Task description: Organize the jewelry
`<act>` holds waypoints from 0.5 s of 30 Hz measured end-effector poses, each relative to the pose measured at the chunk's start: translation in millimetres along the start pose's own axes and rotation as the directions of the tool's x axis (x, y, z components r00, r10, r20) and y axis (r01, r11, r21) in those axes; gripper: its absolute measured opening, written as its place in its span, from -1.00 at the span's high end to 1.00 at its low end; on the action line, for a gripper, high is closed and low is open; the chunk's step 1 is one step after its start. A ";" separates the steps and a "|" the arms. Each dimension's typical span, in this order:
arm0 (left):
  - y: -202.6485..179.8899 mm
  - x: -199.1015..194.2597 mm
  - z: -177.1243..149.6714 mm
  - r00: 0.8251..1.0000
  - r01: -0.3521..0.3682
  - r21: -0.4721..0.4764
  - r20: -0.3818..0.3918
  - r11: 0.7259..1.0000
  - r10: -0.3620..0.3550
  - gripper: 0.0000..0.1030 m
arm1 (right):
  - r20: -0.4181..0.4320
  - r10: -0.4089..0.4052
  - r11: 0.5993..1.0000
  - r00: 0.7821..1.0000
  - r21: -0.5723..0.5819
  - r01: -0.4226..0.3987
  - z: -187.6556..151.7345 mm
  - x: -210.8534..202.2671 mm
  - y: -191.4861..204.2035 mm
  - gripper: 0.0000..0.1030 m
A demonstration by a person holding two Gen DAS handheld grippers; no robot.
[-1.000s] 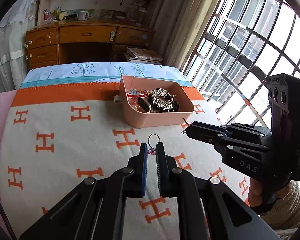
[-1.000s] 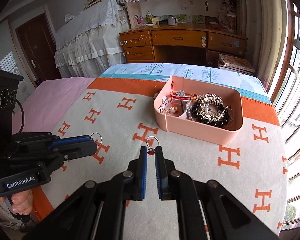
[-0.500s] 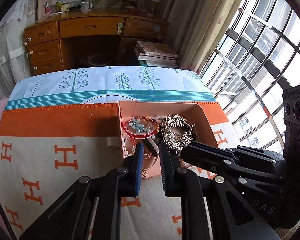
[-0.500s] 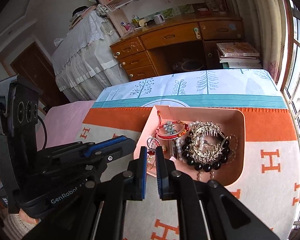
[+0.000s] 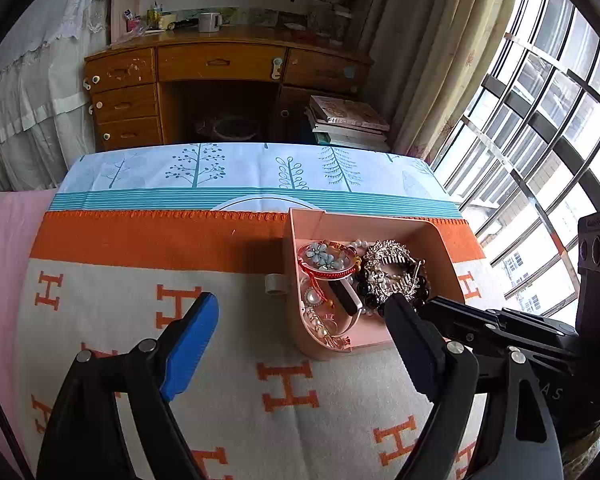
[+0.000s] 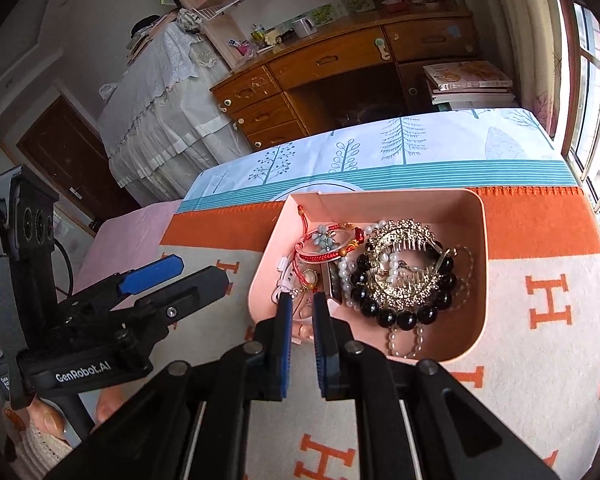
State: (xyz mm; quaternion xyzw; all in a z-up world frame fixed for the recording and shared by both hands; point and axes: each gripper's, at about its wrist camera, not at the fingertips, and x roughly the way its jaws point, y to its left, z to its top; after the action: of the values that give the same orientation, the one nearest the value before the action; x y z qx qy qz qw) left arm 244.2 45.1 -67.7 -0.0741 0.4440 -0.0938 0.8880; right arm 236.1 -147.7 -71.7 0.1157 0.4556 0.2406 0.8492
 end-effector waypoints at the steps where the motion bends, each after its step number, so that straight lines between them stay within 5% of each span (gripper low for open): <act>1: -1.2 -5.9 -1.7 1.000 -0.010 0.002 0.001 1.000 0.010 -0.64 | 0.008 -0.002 1.000 1.000 -0.001 0.002 -2.2 -4.8 1.5 0.80; 15: -34.9 -102.1 -58.5 0.998 -0.022 0.022 0.051 1.000 0.021 -0.96 | 0.090 -0.051 0.996 0.995 -0.065 0.057 -64.6 -94.2 46.2 0.77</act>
State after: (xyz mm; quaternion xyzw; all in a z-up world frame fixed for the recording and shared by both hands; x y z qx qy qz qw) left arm 133.7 32.1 -15.8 -0.0617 0.4209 -0.0874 0.9008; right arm 124.3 -158.0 -20.8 0.0850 0.4123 0.2276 0.8781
